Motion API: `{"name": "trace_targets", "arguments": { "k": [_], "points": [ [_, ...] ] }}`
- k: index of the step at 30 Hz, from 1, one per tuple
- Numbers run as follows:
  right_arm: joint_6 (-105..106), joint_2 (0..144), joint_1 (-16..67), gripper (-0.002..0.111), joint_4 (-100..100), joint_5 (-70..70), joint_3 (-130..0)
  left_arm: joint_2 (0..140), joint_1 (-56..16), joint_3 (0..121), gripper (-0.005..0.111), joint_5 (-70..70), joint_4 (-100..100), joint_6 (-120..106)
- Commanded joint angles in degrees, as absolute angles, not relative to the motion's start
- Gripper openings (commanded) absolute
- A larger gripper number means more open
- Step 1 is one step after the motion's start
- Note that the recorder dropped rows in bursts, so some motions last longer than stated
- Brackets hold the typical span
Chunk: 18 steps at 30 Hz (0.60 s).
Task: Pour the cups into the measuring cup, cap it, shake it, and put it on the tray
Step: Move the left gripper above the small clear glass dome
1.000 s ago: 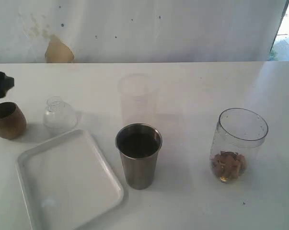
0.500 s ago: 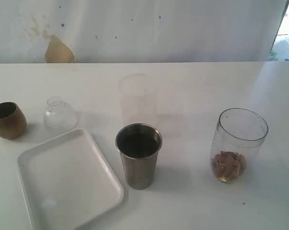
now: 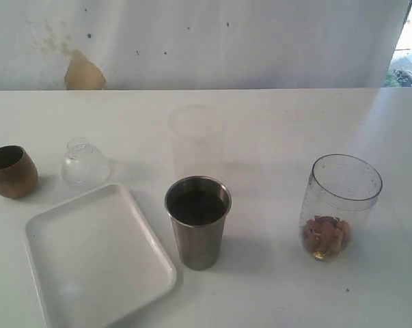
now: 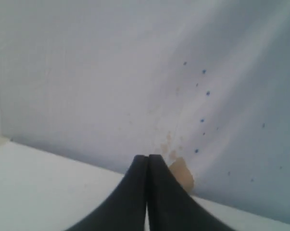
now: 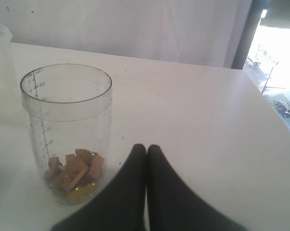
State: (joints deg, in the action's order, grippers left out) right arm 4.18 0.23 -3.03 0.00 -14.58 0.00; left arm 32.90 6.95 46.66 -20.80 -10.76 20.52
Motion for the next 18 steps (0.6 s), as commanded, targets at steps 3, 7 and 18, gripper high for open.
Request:
{"name": "trace_targets", "arguments": {
  "k": [3,7,18],
  "points": [
    [4.28,0.00,-3.36,0.000,0.00,-14.09,0.00,19.82,6.59,45.33,0.000,-24.17,-5.74,18.38],
    [4.28,0.00,-3.36,0.000,0.00,-14.09,0.00,12.31,6.59,43.71,0.000,-29.53,-3.93,18.29],
    [4.28,0.00,-3.36,0.000,0.00,-14.09,0.00,54.19,6.14,39.10,0.013,-21.50,47.74,-40.18]
  ]
}}
